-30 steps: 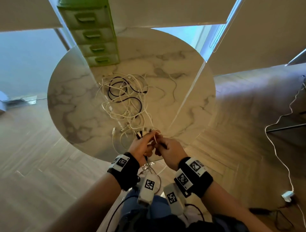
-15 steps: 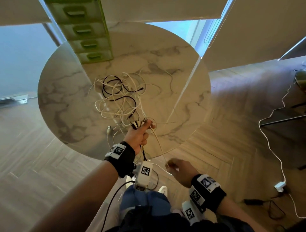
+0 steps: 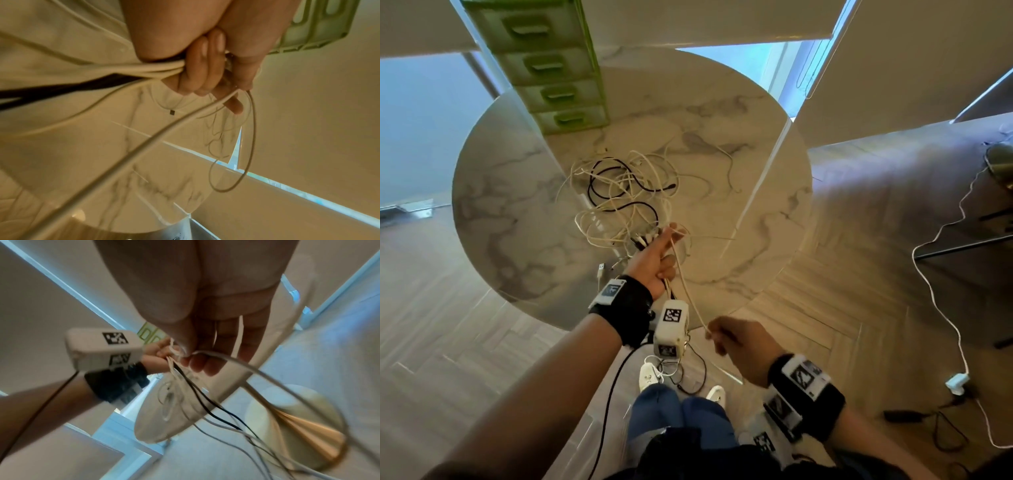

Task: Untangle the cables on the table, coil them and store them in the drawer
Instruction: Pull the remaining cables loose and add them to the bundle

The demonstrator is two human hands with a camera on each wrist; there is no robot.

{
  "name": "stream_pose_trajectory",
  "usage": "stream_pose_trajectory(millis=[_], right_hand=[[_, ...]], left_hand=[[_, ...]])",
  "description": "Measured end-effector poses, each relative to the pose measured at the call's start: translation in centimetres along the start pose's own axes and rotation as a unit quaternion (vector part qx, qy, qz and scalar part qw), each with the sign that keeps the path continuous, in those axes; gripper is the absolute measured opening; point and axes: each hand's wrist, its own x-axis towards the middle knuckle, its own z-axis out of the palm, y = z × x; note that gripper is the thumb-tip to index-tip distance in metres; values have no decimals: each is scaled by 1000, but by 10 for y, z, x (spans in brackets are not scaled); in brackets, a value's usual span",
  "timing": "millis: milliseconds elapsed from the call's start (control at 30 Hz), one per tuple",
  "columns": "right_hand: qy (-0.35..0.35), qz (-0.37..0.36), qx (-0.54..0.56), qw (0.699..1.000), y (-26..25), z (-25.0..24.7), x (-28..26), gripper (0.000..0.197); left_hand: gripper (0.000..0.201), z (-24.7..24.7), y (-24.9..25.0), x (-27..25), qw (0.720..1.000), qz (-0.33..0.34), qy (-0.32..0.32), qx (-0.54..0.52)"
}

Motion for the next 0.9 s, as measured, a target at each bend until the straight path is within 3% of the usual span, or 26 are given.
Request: stream_pose_trajectory(millis=[200, 267, 433, 567, 767, 900], right_hand=[[-29, 111, -12, 993, 59, -2, -34, 21], [-27, 90, -32, 995, 51, -7, -25, 16], [65, 34, 68, 995, 1, -16, 30, 37], [132, 21, 167, 977, -22, -18, 53, 15], [30, 49, 60, 996, 7, -4, 14, 27], [7, 109, 108, 988, 32, 2, -15, 21]], left_hand=[[12, 2, 3, 2, 1000, 14, -1, 22], [11, 5, -10, -5, 998, 27, 0, 64], [10, 7, -38, -19, 988, 30, 6, 152], [10, 5, -44, -25, 987, 19, 6, 160], [13, -1, -13, -16, 999, 31, -6, 20], [15, -4, -8, -13, 998, 47, -16, 50]])
